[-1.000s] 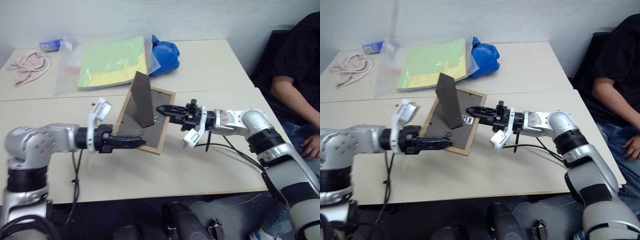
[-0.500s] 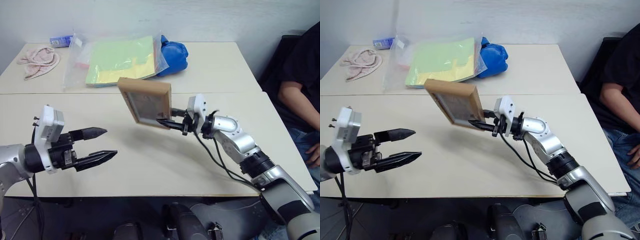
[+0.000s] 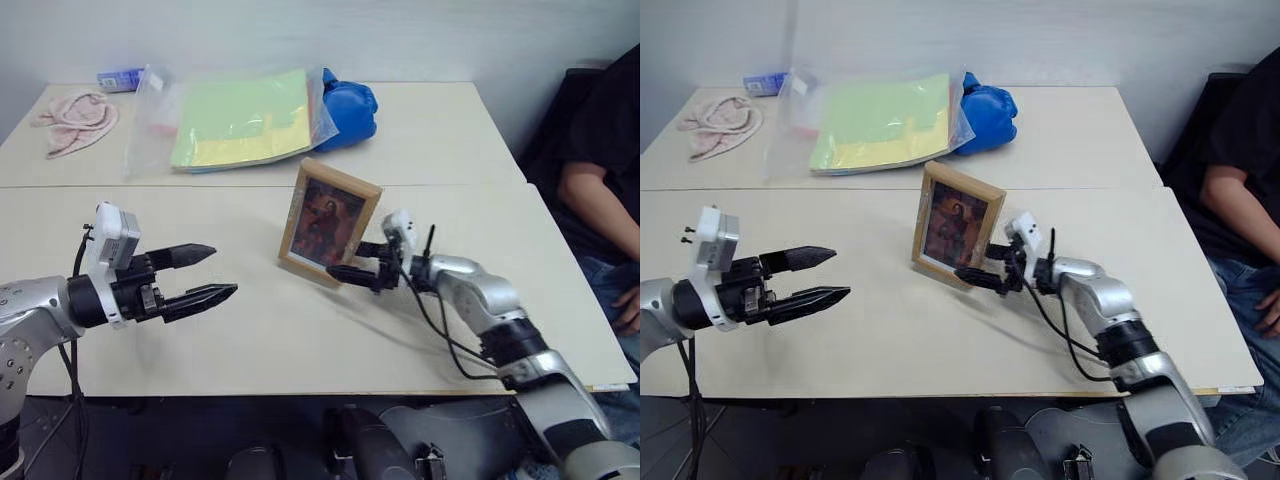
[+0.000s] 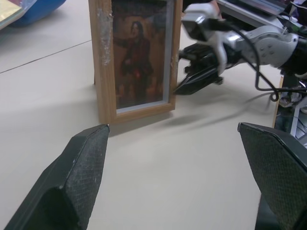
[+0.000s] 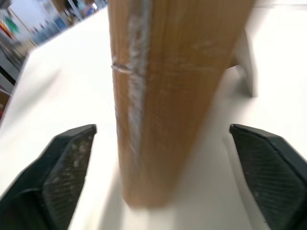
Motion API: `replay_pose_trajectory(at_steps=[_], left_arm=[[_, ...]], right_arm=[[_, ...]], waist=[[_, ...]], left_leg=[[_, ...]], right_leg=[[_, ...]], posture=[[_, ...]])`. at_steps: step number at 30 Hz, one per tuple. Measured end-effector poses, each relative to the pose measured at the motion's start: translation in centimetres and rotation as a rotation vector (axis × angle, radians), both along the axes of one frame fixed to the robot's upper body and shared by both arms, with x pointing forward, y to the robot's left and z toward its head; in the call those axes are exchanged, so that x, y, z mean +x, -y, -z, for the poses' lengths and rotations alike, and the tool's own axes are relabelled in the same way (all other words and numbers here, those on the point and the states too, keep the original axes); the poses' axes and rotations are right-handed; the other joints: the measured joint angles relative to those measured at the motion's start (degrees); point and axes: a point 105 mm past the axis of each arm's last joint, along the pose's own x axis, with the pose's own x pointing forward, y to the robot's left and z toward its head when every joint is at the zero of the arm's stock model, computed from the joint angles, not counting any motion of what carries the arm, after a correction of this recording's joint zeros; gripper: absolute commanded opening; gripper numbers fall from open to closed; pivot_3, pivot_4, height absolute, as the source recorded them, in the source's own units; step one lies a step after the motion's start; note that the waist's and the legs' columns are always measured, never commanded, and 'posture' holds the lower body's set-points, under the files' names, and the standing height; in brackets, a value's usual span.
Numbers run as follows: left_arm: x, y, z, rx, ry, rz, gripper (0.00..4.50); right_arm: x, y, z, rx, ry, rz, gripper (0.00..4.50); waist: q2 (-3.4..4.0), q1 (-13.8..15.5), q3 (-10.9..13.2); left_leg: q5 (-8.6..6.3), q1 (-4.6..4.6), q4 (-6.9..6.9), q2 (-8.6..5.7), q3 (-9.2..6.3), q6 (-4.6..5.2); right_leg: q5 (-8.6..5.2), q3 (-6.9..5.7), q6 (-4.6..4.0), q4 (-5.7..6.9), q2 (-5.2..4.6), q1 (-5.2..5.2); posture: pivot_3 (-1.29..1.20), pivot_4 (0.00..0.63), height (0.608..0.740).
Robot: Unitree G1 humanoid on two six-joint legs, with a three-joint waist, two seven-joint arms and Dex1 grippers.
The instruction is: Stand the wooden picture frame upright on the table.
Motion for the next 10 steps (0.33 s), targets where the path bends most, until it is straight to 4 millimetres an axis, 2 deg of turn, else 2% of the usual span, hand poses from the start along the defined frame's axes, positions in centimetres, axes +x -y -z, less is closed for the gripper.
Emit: replay_pose_trajectory(at_steps=[3, 7, 10], left_arm=[[0.3, -0.1, -0.3, -0.005, 0.005, 0.006, 4.50], [1.0, -0.7, -0.4, 0.013, 0.018, -0.006, 4.50], [1.6, -0.7, -1.0, 0.022, 0.052, 0.003, 4.50]], right_arm=[[-1.1, 3.6, -2.6, -0.099, 0.067, -0.030, 4.46], [-2.8, 8.5, -6.4, -0.141, 0.030, -0.016, 4.46], [-3.9, 9.2, -7.3, -0.127, -0.009, -0.052, 4.46]], waist=[[0.04, 0.5, 0.0], [0.06, 0.9, 0.0], [0.05, 0.9, 0.0]], left_leg=[[-0.01, 0.00, -0.01, 0.00, -0.02, 0.01], [0.00, 0.05, -0.03, 0.00, -0.01, 0.00], [0.00, 0.09, -0.01, 0.00, 0.00, -0.01]], right_leg=[[0.02, -0.03, 0.03, -0.08, 0.00, 0.02], [0.02, -0.04, 0.03, -0.08, 0.02, 0.03], [0.02, -0.03, 0.03, -0.08, 0.02, 0.10]], posture=[[0.00, 0.150, 0.740], [0.00, 0.150, 0.740], [0.00, 0.150, 0.740]])
